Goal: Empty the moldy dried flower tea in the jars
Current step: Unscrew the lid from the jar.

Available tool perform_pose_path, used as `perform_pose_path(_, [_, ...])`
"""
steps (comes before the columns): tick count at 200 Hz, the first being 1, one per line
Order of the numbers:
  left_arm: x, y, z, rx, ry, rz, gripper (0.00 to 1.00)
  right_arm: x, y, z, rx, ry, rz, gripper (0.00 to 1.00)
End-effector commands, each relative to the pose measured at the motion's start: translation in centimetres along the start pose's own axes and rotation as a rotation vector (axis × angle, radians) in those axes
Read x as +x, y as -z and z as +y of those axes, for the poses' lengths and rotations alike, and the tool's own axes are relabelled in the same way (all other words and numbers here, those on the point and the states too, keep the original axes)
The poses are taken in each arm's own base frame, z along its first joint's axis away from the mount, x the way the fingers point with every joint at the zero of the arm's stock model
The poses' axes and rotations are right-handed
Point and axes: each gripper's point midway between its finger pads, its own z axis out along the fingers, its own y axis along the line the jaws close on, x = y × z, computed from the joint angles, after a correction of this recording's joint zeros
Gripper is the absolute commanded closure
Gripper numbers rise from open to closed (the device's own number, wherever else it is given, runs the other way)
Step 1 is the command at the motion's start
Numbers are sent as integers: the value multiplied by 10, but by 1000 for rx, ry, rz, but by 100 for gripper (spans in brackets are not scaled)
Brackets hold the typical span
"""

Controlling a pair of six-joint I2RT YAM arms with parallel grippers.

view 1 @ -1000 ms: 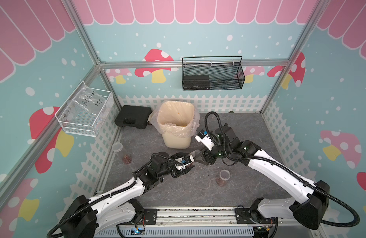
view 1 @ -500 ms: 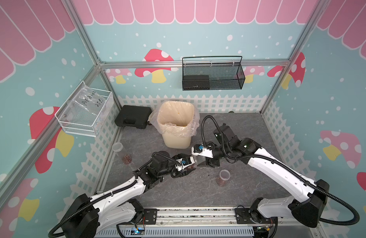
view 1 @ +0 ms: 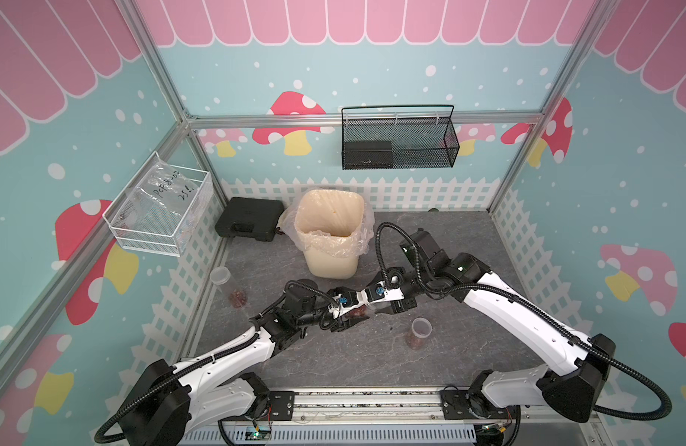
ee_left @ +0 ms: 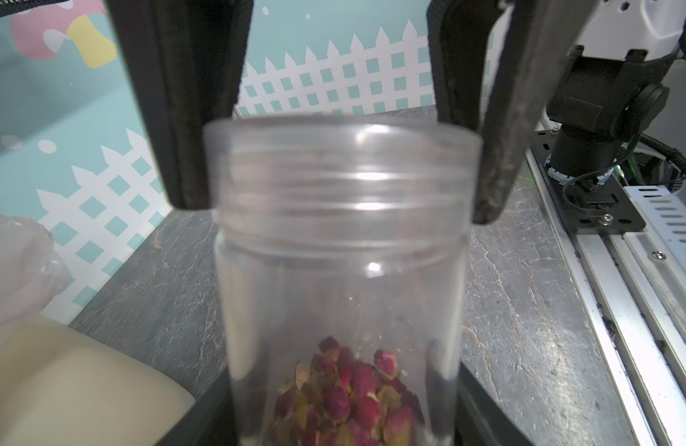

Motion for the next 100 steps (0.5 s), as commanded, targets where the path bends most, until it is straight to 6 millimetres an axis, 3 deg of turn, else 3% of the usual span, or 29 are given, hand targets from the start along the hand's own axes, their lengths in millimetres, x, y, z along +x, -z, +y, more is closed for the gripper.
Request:
perform_pose_path(1, [11, -2, -27, 117, -5, 14, 89, -36, 32, -41, 177, 128, -133, 89])
perform_pose_path(100, [17, -1, -12, 17, -24, 40, 89, -36, 45, -44, 166, -17, -198, 89])
